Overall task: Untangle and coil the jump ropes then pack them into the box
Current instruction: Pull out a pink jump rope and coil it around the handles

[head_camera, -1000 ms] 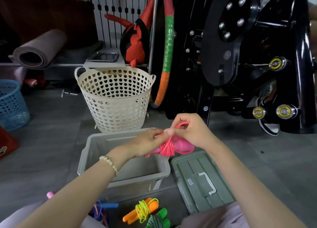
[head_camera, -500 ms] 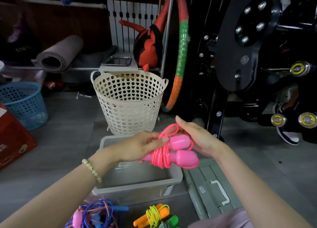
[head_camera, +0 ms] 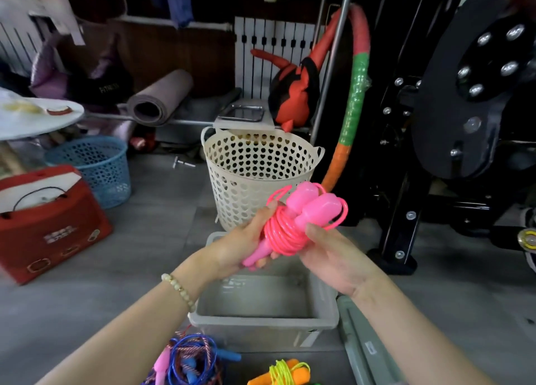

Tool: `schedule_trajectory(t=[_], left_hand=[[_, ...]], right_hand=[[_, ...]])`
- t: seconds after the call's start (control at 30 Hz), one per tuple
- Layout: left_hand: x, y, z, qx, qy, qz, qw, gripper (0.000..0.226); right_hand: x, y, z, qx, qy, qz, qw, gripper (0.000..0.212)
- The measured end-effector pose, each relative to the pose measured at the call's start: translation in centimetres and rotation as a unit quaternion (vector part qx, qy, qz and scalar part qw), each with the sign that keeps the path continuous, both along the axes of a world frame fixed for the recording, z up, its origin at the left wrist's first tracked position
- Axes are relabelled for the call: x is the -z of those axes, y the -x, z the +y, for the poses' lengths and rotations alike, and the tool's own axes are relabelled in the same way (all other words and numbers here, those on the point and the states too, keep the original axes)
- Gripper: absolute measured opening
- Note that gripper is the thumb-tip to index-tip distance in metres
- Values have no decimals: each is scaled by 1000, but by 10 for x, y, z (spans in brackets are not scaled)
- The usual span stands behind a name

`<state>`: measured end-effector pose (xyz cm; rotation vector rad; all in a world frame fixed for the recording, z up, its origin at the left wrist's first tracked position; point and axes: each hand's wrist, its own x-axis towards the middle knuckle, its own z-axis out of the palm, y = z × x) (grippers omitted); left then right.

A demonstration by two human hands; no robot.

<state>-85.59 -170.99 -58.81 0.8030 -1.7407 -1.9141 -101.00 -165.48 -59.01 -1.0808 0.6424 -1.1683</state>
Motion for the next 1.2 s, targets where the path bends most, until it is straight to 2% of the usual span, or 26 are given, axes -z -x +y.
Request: schedule_trajectory(t=[0.1,0.23,0.4,0.47,0.63,0.77,0.8,0.87,0.93,1.0,1.1,1.2], left_hand=[[-2,-4,-1,-1,-23,15,1000,67],[-4,-12,0,2,-42,7,999,69],[5,-19,-2,-15,-57,-18,998,75],[6,-21,-1,-53,-33,-29,998,74],[8,-23,0,-175,77,-53,980,41],[26,-25,2,-197,247,-17,949,53],[26,-25,2,-207,249,-6,946,53],[21,-25,1,-233,194,10,953,49],[18,-28,-5,-254,135,14,958,56],[17,-30,-8,-249,107,20,962,63],[15,-26,-1,-223,91,26,970,64],[14,-21,1,-221,99,36,970,54]], right_hand=[[-3,-14,-8,52,-10,-25,998,92],[-2,-26,-12,100,-24,6,995,94],[0,-43,-15,198,-30,29,979,49],[-1,-51,-17,233,-20,66,970,32],[-1,-63,-25,290,-46,91,952,21],[-2,-65,-30,274,-84,68,955,34],[-3,-66,-30,261,-91,57,959,40],[-5,-65,-32,223,-90,12,970,50],[-7,-64,-33,205,-83,-32,975,49],[-3,-65,-34,237,-83,-6,968,45],[1,-70,-35,313,-102,100,939,36],[-2,-74,-35,342,-117,88,928,31]])
